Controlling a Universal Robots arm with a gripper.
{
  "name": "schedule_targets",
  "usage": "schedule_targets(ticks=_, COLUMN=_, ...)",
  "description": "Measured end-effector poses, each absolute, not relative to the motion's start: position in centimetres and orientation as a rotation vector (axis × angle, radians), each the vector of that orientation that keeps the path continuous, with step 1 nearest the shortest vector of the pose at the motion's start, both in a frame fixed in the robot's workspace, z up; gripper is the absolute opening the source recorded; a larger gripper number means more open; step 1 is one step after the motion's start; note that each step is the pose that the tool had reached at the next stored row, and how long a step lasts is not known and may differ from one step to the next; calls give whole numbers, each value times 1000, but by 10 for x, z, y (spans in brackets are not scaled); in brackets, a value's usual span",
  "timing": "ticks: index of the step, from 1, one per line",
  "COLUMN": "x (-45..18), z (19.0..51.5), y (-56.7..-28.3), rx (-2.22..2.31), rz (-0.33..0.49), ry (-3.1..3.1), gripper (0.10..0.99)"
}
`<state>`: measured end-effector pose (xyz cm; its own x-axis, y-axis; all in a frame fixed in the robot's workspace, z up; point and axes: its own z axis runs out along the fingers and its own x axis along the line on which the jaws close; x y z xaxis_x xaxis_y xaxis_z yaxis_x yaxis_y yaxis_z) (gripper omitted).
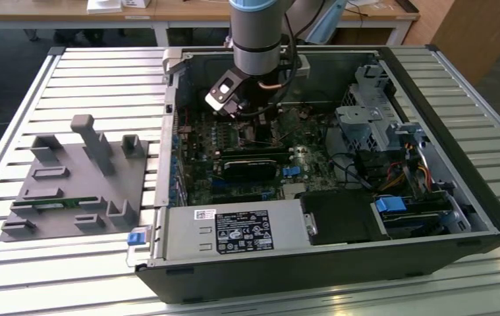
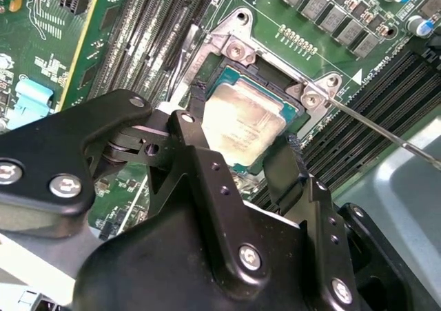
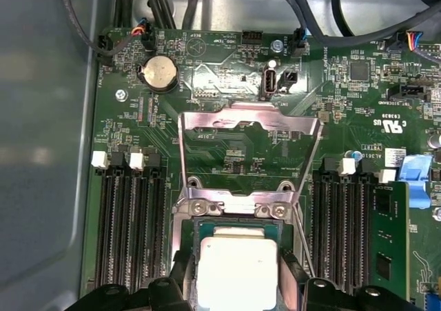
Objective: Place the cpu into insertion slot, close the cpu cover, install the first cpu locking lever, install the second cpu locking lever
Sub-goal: 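Place the cpu into insertion slot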
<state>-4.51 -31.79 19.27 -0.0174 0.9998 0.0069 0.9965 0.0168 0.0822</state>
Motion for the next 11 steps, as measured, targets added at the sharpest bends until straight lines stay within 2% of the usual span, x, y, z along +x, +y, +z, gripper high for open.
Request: schedule_targets(ticks=11, x=-45, z=202, y=-317, rx=2164, rz=97, ry=2202, gripper=612)
